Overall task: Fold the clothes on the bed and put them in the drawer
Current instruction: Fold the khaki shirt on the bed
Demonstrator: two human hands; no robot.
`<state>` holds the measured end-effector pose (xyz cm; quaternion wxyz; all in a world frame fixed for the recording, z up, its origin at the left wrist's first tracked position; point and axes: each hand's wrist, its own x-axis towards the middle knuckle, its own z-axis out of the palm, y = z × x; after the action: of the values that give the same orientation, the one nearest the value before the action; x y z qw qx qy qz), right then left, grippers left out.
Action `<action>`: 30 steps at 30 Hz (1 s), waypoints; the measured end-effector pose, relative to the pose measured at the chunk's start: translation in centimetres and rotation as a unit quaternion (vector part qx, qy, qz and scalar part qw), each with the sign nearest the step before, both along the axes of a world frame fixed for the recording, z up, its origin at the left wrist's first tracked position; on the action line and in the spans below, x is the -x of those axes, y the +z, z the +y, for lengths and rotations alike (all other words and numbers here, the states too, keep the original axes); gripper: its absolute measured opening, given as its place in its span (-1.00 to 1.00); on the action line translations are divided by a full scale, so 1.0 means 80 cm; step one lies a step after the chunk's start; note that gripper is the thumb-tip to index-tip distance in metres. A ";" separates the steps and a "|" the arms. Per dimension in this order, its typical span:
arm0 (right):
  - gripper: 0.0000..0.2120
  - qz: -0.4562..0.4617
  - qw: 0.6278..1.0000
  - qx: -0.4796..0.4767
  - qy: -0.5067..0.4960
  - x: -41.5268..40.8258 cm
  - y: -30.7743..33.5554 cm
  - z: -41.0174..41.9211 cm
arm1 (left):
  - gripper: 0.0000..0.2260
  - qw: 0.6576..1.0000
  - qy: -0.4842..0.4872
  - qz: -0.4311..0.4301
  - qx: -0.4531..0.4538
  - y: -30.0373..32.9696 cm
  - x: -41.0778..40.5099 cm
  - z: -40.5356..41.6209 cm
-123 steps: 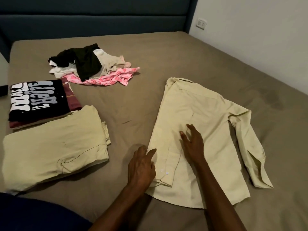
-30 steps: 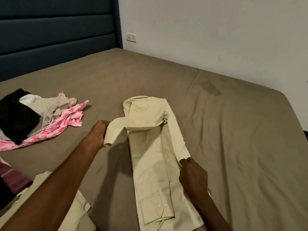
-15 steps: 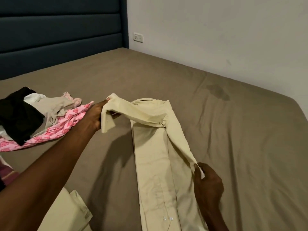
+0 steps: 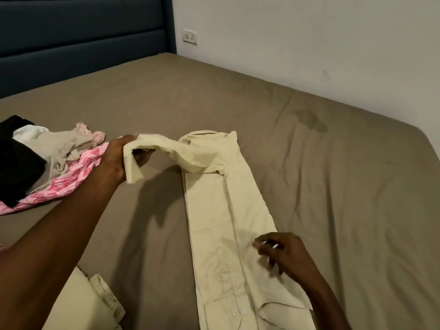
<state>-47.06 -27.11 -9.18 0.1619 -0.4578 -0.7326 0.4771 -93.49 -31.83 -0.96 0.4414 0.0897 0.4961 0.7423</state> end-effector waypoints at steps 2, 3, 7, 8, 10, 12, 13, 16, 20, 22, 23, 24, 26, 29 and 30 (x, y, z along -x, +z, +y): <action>-0.63 0.032 0.991 -0.080 -0.102 0.003 -0.018 0.016 | -0.73 0.997 0.010 0.038 0.069 -0.027 0.016 -0.017; -0.58 -0.021 0.976 -0.185 -0.109 0.001 -0.035 0.024 | -0.71 0.992 0.009 0.067 0.103 -0.039 0.019 -0.026; -0.37 -0.217 0.917 -0.326 0.078 0.004 -0.123 0.028 | -0.76 0.955 0.033 0.172 0.238 -0.067 0.030 -0.052; -0.34 -0.243 0.910 -0.323 0.093 0.006 -0.132 0.025 | -0.77 0.945 0.050 0.186 0.265 -0.068 0.031 -0.055; -0.31 -0.266 0.901 -0.330 0.097 0.005 -0.141 0.018 | -0.73 0.931 0.090 0.210 0.283 -0.068 0.033 -0.057; -0.31 -0.256 0.906 -0.322 0.098 0.004 -0.140 0.017 | -0.69 0.917 0.131 0.226 0.302 -0.069 0.039 -0.057; -0.31 -0.254 0.909 -0.314 0.103 0.001 -0.139 0.016 | -0.65 0.907 0.148 0.231 0.318 -0.073 0.041 -0.057; -0.30 -0.246 0.909 -0.317 0.107 -0.002 -0.134 0.019 | -0.62 0.874 0.170 0.276 0.361 -0.084 0.046 -0.062; -0.42 -0.153 0.928 -0.336 0.045 0.013 -0.096 0.064 | -0.62 0.775 0.084 0.451 0.435 -0.099 0.045 -0.063; -0.48 -0.114 0.934 -0.340 0.017 0.035 -0.088 0.104 | -0.60 0.698 0.055 0.523 0.486 -0.110 0.034 -0.055; -0.48 -0.105 0.937 -0.333 0.021 0.051 -0.088 0.129 | -0.58 0.662 0.057 0.565 0.489 -0.117 0.028 -0.046; -0.46 -0.103 0.943 -0.316 0.036 0.069 -0.090 0.155 | -0.56 0.630 0.058 0.609 0.478 -0.125 0.020 -0.037; -0.34 -0.118 0.952 -0.271 0.086 0.108 -0.100 0.206 | -0.53 0.576 0.046 0.696 0.426 -0.141 -0.002 -0.010; -0.15 -0.215 0.925 -0.292 0.117 0.144 -0.126 0.251 | -0.54 0.522 0.020 0.787 0.328 -0.145 -0.040 0.038; -0.14 -0.230 0.917 -0.305 0.118 0.148 -0.137 0.255 | -0.53 0.527 0.002 0.796 0.296 -0.146 -0.053 0.060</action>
<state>-58.86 -6.67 -20.14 0.0630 -0.3940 -0.9080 0.1276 -89.23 -27.04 -12.67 -0.1371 0.5068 0.8331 0.1740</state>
